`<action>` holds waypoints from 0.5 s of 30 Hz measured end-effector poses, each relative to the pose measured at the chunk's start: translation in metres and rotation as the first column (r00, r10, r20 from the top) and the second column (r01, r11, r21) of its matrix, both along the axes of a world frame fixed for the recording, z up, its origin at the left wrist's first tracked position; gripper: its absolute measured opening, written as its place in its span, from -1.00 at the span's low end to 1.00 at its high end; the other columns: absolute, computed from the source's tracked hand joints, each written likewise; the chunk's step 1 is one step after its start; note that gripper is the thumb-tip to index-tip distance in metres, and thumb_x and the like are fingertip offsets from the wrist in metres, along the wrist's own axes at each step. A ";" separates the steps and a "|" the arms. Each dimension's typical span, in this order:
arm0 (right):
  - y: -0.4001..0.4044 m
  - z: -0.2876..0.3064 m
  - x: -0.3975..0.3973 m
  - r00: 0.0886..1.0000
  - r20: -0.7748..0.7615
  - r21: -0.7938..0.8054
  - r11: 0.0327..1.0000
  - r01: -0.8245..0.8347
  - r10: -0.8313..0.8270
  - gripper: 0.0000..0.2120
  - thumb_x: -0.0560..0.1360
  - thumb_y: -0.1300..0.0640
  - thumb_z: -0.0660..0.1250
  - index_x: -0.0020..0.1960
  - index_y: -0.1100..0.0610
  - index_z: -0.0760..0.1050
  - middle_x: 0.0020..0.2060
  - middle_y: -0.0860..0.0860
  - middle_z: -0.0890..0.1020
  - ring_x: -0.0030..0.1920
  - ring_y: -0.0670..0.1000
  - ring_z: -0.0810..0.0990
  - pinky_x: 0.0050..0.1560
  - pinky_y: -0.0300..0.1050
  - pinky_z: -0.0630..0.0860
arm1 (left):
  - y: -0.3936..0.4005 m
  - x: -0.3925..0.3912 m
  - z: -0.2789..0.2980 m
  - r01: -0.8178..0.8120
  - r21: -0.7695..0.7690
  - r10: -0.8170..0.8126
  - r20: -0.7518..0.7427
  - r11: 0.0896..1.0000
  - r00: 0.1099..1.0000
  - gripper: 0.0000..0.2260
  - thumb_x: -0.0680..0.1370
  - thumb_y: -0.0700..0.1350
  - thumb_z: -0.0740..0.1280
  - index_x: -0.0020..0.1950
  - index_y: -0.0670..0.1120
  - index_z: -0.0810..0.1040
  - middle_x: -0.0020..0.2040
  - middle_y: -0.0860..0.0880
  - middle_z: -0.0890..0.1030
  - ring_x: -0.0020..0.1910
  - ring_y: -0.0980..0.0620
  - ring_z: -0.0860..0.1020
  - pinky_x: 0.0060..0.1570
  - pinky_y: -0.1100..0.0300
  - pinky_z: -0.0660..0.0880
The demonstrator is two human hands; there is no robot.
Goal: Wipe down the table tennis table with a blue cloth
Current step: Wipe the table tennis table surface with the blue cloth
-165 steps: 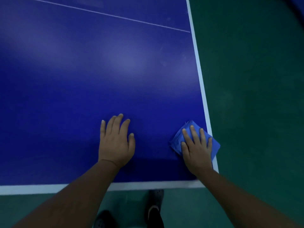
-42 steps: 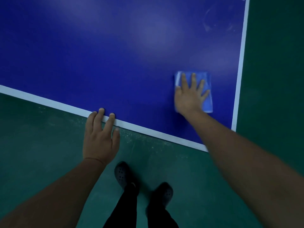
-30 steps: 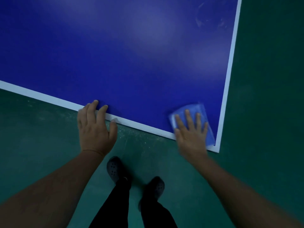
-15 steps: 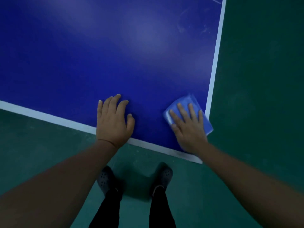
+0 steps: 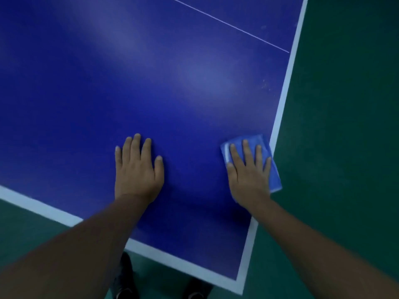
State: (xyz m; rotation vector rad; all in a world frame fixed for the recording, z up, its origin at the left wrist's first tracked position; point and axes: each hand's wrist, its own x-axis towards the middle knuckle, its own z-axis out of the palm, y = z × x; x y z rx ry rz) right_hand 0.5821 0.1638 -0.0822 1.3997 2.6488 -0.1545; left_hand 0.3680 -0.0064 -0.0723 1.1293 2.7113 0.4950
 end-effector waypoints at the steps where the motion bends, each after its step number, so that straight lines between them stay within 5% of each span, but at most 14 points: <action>1: -0.010 -0.001 0.002 0.999 -0.034 0.017 1.000 -0.016 0.016 -0.42 0.63 -0.22 -0.22 0.61 -0.13 0.02 0.62 -0.01 0.04 0.61 0.20 -0.04 0.53 0.35 -0.07 | 0.001 0.000 -0.002 -0.004 -0.021 0.004 -0.005 1.000 1.000 -0.41 0.60 0.14 -0.01 0.52 -0.17 0.31 0.56 -0.20 0.21 0.58 -0.16 0.06 0.55 -0.15 -0.12; 5: -0.059 -0.009 -0.003 0.969 -0.114 -0.018 0.975 -0.221 0.218 -0.49 0.67 -0.19 -0.09 0.59 -0.13 0.17 0.61 0.01 0.14 0.60 0.23 0.03 0.48 0.40 0.05 | 0.002 -0.001 -0.007 0.001 -0.025 -0.002 -0.020 1.000 1.000 -0.40 0.62 0.17 -0.03 0.48 -0.19 0.37 0.54 -0.21 0.26 0.57 -0.16 0.09 0.54 -0.17 -0.08; 10: -0.039 -0.007 -0.150 0.871 -0.170 0.015 0.885 -0.465 0.461 -0.48 0.66 -0.18 -0.09 0.60 -0.13 0.09 0.62 0.02 0.08 0.60 0.24 -0.07 0.50 0.39 -0.07 | 0.002 -0.005 -0.012 -0.068 0.108 0.070 -0.016 0.992 0.997 -0.41 0.64 0.12 -0.01 0.53 -0.24 0.25 0.58 -0.23 0.15 0.59 -0.18 0.06 0.54 -0.19 -0.10; 15: -0.002 -0.004 -0.238 0.899 -0.178 -0.006 0.913 -0.407 0.400 -0.47 0.63 -0.13 -0.12 0.59 -0.16 0.14 0.61 -0.03 0.12 0.60 0.21 -0.03 0.51 0.35 -0.12 | 0.004 -0.006 -0.014 -0.058 0.091 0.062 -0.033 0.994 0.998 -0.39 0.65 0.13 -0.05 0.53 -0.28 0.23 0.58 -0.27 0.12 0.58 -0.22 0.06 0.54 -0.17 -0.09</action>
